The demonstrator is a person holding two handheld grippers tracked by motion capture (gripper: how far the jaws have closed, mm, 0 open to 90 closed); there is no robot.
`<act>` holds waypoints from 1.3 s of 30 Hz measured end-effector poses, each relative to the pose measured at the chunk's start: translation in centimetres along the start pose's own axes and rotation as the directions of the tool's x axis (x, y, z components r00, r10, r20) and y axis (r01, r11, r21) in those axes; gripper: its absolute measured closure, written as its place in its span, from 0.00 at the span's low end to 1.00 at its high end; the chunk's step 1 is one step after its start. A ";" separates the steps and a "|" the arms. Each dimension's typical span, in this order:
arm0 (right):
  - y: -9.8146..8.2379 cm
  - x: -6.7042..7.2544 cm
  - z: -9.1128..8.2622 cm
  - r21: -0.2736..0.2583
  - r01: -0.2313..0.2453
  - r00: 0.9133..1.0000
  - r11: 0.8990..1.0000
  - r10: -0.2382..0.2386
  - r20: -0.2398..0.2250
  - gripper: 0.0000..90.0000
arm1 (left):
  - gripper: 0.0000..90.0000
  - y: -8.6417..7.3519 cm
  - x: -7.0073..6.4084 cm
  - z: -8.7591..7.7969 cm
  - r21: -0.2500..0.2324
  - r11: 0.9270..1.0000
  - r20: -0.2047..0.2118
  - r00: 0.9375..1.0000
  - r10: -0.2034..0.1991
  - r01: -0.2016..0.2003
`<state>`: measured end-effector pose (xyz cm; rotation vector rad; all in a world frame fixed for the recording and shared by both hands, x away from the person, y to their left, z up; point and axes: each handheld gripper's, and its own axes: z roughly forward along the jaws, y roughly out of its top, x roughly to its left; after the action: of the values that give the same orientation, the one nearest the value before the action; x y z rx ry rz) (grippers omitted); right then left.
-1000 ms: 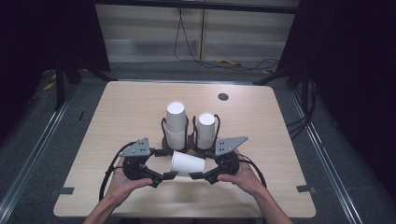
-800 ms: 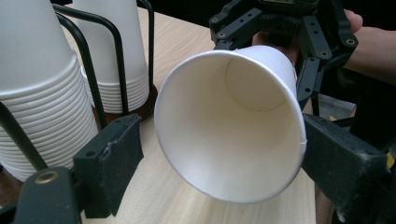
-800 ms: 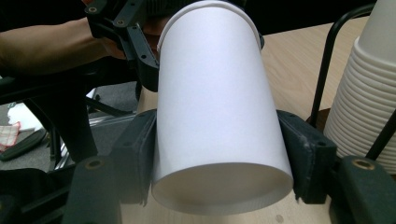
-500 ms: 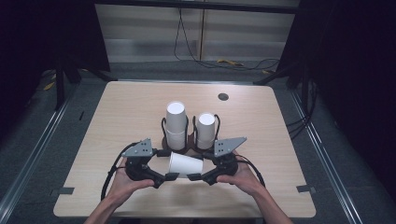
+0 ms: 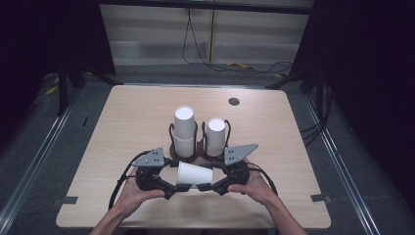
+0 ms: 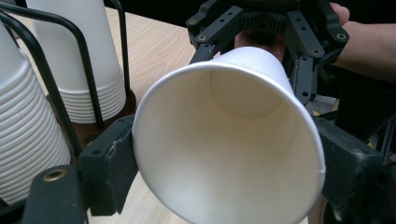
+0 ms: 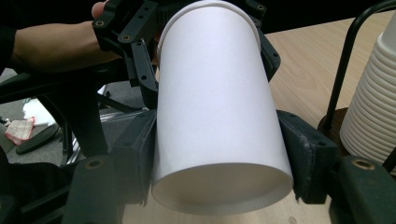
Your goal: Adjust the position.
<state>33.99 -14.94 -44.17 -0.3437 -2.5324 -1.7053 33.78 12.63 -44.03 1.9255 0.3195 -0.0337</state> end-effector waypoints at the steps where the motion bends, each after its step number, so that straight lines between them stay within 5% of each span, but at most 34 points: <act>1: 0.0 0.0 0.0 0.003 -0.003 1.000 1.000 0.003 -0.002 0.38 | 0.20 0.0 0.0 0.0 0.002 1.000 0.002 1.000 -0.002 0.002; 12: -0.1 -0.1 0.5 0.088 -0.051 0.999 0.995 0.052 -0.010 0.33 | 0.26 0.3 -0.1 -0.2 0.005 1.000 0.032 0.999 0.007 -0.007; 21: -0.2 -0.1 0.6 0.102 -0.060 0.998 0.993 0.059 0.005 0.23 | 0.27 0.4 -0.1 -0.5 -0.007 1.000 0.019 1.000 -0.001 0.001; 39: -0.6 0.3 -0.8 0.082 -0.088 0.988 0.993 0.076 0.135 0.16 | 0.27 -0.1 0.7 -1.5 0.009 0.999 -0.014 0.999 -0.051 0.051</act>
<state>33.55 -15.83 -44.34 -0.5639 -2.6335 -1.5864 34.29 14.19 -43.67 1.9272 0.3782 -0.0564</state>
